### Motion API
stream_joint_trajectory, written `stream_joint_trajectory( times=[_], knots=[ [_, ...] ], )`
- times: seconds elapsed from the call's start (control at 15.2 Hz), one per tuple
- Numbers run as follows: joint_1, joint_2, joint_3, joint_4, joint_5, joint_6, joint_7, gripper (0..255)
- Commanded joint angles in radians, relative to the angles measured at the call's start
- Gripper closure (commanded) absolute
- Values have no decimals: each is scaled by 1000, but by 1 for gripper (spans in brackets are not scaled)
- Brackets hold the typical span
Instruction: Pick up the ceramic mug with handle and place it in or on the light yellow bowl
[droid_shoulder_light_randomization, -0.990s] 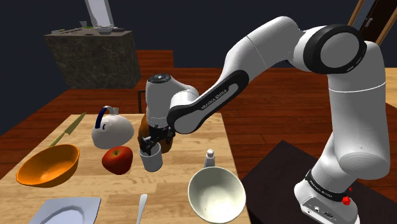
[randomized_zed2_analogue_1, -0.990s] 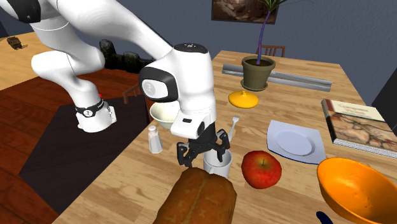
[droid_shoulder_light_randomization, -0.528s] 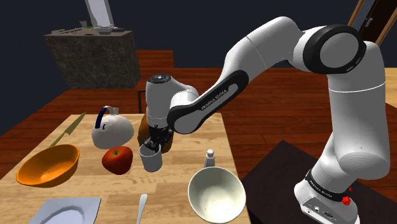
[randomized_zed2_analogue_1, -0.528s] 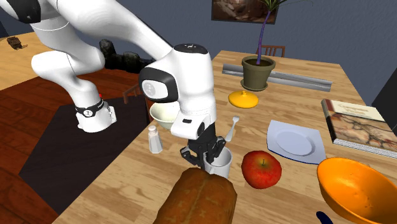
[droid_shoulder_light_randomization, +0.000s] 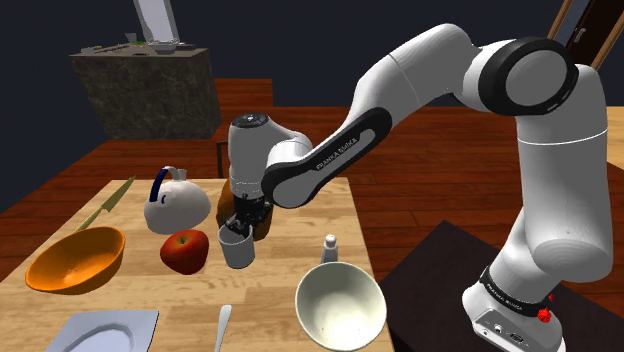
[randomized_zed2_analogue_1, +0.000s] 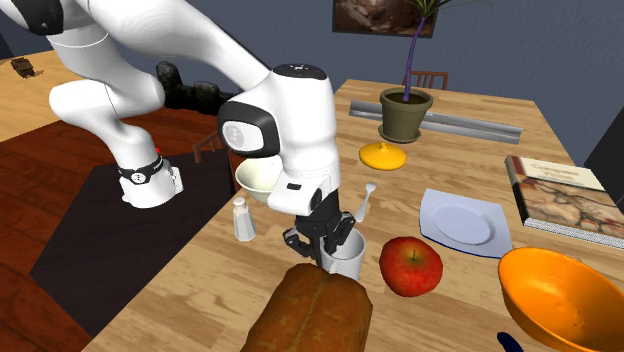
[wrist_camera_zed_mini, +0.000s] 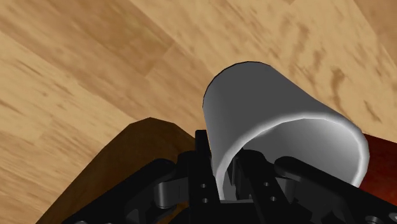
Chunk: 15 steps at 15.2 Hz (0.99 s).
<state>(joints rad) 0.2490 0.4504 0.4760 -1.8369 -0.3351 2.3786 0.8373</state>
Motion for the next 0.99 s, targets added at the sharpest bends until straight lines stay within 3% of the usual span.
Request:
stream_joint_trajectory(
  times=[0.0,0.92],
  knots=[
    [-5,-14,6,4,10,-17,-8,255],
    [-28,-103,42,76,80,-166,-58,255]
  ],
)
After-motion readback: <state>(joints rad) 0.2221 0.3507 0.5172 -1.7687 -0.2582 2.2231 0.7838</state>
